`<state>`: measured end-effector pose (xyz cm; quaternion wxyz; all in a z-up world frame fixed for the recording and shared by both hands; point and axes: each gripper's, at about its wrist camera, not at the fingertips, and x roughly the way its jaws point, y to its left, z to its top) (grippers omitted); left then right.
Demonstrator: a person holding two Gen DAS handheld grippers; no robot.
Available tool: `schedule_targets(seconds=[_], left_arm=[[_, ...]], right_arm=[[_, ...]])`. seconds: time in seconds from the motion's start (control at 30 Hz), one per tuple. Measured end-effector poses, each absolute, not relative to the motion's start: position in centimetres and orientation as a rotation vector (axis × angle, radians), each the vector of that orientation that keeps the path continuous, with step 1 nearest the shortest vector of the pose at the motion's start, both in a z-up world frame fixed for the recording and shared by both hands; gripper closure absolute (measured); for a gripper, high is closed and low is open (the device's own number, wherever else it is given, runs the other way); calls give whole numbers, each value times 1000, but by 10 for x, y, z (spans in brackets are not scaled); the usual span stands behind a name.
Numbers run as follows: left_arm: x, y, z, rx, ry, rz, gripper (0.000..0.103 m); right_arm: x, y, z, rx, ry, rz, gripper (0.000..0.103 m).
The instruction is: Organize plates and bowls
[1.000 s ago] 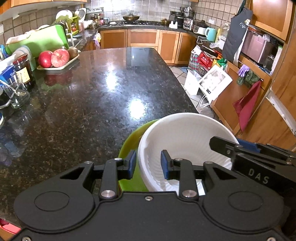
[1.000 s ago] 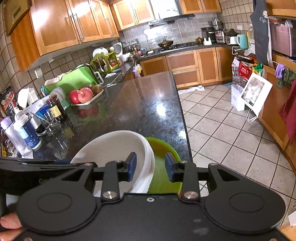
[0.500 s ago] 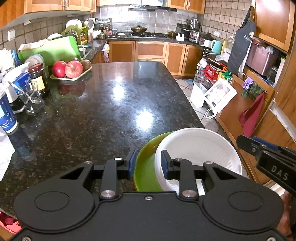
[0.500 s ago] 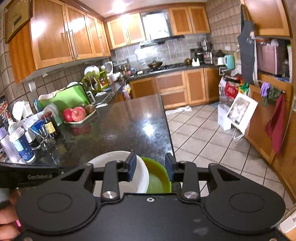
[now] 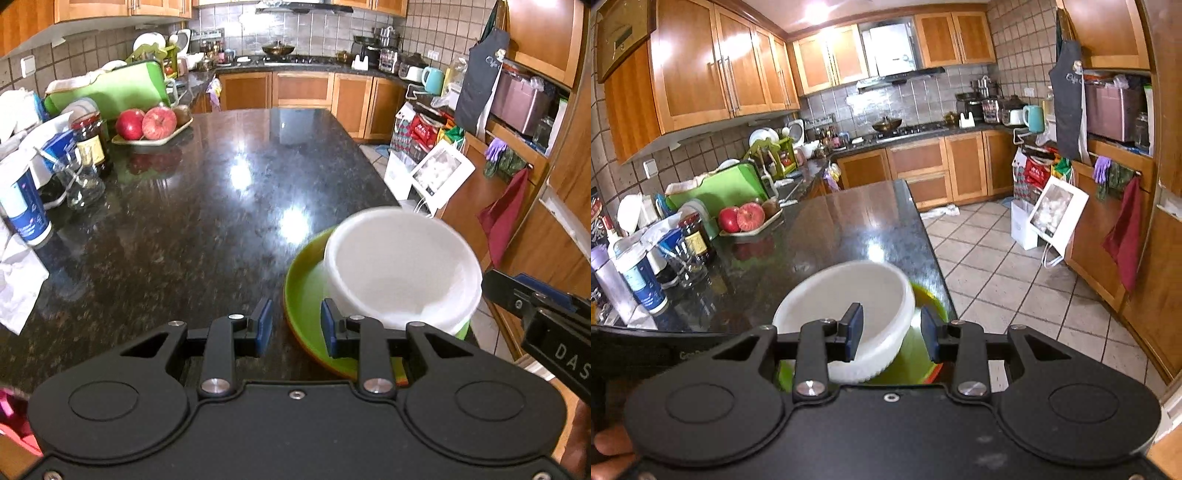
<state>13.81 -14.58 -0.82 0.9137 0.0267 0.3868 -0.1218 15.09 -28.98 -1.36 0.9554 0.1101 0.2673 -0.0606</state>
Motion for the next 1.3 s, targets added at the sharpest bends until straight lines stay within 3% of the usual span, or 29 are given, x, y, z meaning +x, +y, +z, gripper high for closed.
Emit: schedule_targets(seconds=[0.57, 1.3], left_arm=[[77, -146, -16, 93, 804, -245, 65], [57, -143, -11, 88, 753, -251, 65]], right_arm=[[81, -269, -17, 186, 579, -151, 66], [63, -266, -17, 174, 560, -136, 66]])
